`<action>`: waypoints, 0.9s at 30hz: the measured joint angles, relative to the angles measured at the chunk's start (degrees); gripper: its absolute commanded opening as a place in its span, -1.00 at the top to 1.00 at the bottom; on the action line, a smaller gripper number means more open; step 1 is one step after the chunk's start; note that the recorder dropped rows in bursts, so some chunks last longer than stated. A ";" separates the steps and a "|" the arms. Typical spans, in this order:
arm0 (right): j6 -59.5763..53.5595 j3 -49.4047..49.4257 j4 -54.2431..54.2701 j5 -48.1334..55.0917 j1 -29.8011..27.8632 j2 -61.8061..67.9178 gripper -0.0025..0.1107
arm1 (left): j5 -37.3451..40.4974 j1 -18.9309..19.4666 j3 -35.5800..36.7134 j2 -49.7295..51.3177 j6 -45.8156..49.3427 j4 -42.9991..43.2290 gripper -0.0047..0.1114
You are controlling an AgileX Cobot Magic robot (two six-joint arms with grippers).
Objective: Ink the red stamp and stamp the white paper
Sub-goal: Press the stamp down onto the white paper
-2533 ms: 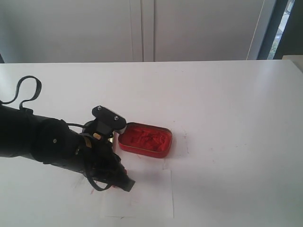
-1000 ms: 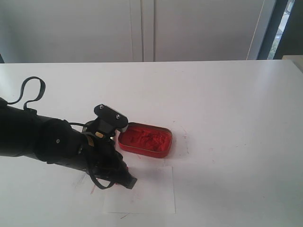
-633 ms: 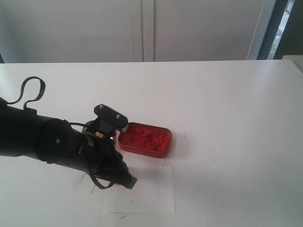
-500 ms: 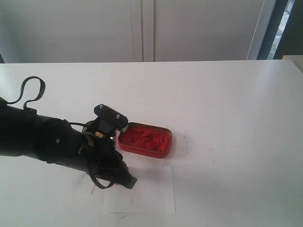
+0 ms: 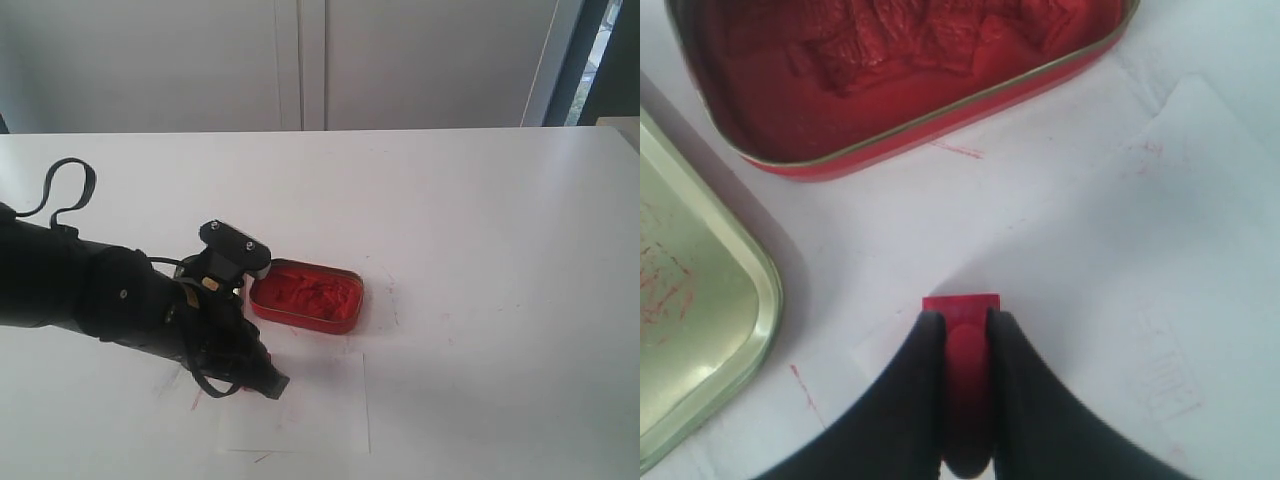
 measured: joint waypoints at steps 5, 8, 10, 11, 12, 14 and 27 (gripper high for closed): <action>0.00 0.00 0.00 0.00 0.00 0.00 0.96 | 0.39 0.00 -0.33 0.00 0.00 0.00 0.92; 0.00 0.00 0.00 0.00 0.00 0.00 0.96 | 1.46 0.00 -0.97 0.00 0.00 0.18 0.92; 0.00 0.00 0.00 0.00 0.00 0.00 0.96 | 2.51 0.00 -1.37 0.00 0.00 0.16 0.92; 0.00 0.00 0.00 0.00 0.00 0.00 0.96 | 3.11 0.00 -1.70 0.02 0.00 0.16 0.92; 0.00 0.00 0.00 0.00 0.00 0.00 0.96 | 3.70 0.00 -1.97 0.13 0.00 0.16 0.92; 0.00 0.00 0.00 0.00 0.00 0.00 0.96 | 4.97 0.00 -2.56 0.23 0.00 0.19 0.92; 0.00 0.00 0.00 0.00 0.00 0.00 0.96 | 8.81 0.00 -3.49 -1.89 0.00 0.94 0.92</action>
